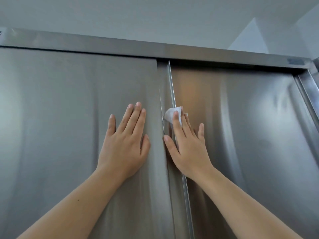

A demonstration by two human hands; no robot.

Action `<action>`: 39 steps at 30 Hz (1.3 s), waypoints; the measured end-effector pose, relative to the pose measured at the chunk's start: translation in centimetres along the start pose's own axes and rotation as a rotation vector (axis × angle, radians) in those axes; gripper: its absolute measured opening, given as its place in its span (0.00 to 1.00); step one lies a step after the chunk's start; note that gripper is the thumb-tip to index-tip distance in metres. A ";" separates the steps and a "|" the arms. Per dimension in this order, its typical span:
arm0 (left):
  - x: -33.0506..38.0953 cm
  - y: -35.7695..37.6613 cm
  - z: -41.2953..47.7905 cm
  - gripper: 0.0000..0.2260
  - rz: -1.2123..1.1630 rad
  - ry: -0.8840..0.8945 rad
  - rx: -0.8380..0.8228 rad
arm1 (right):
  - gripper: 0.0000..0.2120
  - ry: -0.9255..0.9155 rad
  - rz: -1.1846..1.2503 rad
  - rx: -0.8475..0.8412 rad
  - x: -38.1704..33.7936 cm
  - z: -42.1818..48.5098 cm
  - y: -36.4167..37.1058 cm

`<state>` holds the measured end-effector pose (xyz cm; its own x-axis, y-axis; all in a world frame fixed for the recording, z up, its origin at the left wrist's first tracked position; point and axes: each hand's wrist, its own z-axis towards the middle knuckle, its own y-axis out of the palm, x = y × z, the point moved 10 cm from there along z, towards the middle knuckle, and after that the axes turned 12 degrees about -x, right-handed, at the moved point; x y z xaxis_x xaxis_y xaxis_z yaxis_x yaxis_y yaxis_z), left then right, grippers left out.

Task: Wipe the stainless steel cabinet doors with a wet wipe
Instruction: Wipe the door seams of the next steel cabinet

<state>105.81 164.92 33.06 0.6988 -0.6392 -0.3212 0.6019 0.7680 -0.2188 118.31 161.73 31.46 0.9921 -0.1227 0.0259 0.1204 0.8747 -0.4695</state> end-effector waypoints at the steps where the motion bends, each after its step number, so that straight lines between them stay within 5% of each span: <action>1: 0.0 0.0 0.0 0.26 0.003 0.000 0.000 | 0.29 -0.002 0.009 0.022 0.0 -0.1 -0.3; 8: -0.2 -0.2 0.0 0.27 -0.013 -0.019 0.001 | 0.29 -0.089 0.028 0.194 -2.4 0.7 -3.8; 14: -0.4 -0.5 -0.1 0.27 -0.034 -0.046 0.020 | 0.29 -0.157 -0.249 0.066 -3.7 1.7 -1.7; 29: -0.3 -0.6 -0.1 0.27 -0.030 -0.042 0.029 | 0.35 -0.119 -0.316 0.180 -4.7 1.2 -2.3; 39: -0.3 -0.8 -0.3 0.26 -0.041 -0.036 0.039 | 0.36 -0.127 -0.388 0.006 -4.2 1.2 -0.9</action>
<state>105.02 164.55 33.06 0.6866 -0.6714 -0.2789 0.6441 0.7396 -0.1951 114.07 162.05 32.82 0.8695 -0.3854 0.3089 0.4862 0.7778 -0.3982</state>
